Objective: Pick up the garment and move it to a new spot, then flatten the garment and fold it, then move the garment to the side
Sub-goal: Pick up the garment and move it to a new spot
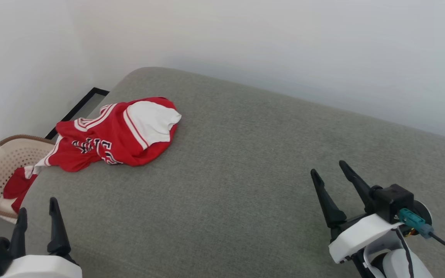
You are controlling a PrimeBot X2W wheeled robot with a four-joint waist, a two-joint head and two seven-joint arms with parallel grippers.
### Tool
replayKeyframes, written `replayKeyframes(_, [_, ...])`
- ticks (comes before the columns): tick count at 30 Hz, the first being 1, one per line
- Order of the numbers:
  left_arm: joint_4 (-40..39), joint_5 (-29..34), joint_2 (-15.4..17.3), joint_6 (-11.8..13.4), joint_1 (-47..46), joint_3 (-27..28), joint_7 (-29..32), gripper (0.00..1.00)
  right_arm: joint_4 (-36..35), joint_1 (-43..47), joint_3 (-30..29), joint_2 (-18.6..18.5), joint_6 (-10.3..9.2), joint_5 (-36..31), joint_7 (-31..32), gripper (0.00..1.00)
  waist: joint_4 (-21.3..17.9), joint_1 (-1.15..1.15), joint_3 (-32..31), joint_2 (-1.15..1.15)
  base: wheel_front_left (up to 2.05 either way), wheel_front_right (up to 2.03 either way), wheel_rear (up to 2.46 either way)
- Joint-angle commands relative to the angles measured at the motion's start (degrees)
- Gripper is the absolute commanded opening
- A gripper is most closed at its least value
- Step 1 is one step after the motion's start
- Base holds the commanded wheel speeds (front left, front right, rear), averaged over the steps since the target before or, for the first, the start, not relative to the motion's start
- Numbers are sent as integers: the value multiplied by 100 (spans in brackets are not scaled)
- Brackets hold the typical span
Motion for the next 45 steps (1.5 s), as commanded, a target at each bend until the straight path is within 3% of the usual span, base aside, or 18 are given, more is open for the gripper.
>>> replayKeyframes(1, [-7, -34, -17, 11, -58, -8, 45, 100, -16, -6, -32, -2, -4, -24, -26, 100, 88, 0, 35, 0, 0, 0, 0])
replayKeyframes(8, [156, -56, -43, -69, -501, -156, 49, 100, -184, 14, -298, -48, -4, -70, 7, 100, 200, 0, 251, 0, 0, 0, 0])
replayKeyframes(18, [827, -112, 96, -304, -1610, -304, 97, 100, -437, -182, -461, -167, -4, -185, 139, 100, -38, 0, 724, 0, 0, 0, 0])
replayKeyframes(34, [3550, -414, 518, -843, -4376, -264, 32, 100, -1151, -945, -505, -599, -4, -296, 552, 100, -700, 0, 2242, 0, 0, 0, 0])
replayKeyframes(40, [4816, -488, 685, -895, -5311, -303, 379, 100, -1406, -1182, -492, -753, -4, -315, 711, 100, -878, 0, 2762, 0, 0, 0, 0])
replayKeyframes(45, [5721, -493, 793, -763, -5983, -348, 814, 100, -1616, -1299, -515, -841, -4, -329, 844, 100, -1021, 0, 3105, 0, 0, 0, 0])
